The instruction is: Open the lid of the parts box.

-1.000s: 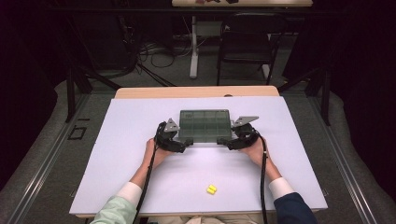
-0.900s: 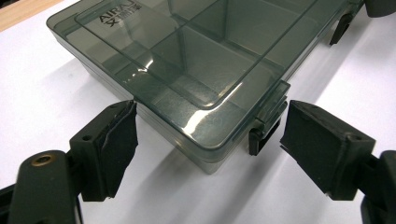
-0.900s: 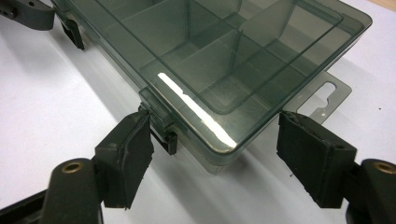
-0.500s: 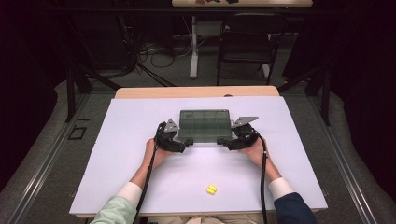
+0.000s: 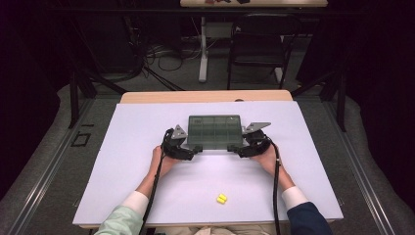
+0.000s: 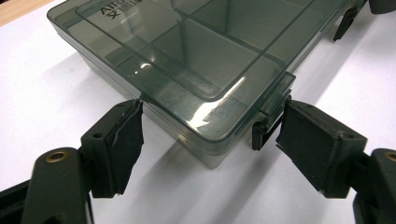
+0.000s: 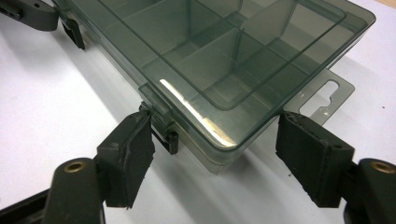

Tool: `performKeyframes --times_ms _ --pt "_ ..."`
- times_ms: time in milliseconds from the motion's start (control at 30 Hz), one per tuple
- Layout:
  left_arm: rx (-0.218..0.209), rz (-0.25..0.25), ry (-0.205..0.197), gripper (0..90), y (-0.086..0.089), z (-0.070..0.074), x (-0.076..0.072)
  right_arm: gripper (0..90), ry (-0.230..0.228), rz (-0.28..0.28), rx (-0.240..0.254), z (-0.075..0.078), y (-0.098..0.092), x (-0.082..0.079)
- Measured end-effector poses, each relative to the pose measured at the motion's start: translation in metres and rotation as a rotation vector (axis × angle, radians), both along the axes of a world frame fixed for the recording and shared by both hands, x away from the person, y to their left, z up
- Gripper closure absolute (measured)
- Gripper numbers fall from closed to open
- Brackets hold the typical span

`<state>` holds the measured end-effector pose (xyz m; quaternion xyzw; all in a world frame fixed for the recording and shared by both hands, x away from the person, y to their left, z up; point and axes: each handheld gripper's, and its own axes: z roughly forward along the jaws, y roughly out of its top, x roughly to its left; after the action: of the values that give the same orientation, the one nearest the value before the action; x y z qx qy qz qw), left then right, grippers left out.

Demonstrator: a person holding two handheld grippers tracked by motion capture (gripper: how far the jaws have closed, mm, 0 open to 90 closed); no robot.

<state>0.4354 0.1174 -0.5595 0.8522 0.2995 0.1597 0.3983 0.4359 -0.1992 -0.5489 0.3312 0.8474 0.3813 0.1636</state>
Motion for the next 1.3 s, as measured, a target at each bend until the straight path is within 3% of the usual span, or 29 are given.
performKeyframes --times_ms 1300 --pt "-0.019 0.007 -0.023 24.8 0.0015 0.0017 -0.0024 30.8 0.000 0.003 0.028 0.0006 -0.0032 -0.0002"
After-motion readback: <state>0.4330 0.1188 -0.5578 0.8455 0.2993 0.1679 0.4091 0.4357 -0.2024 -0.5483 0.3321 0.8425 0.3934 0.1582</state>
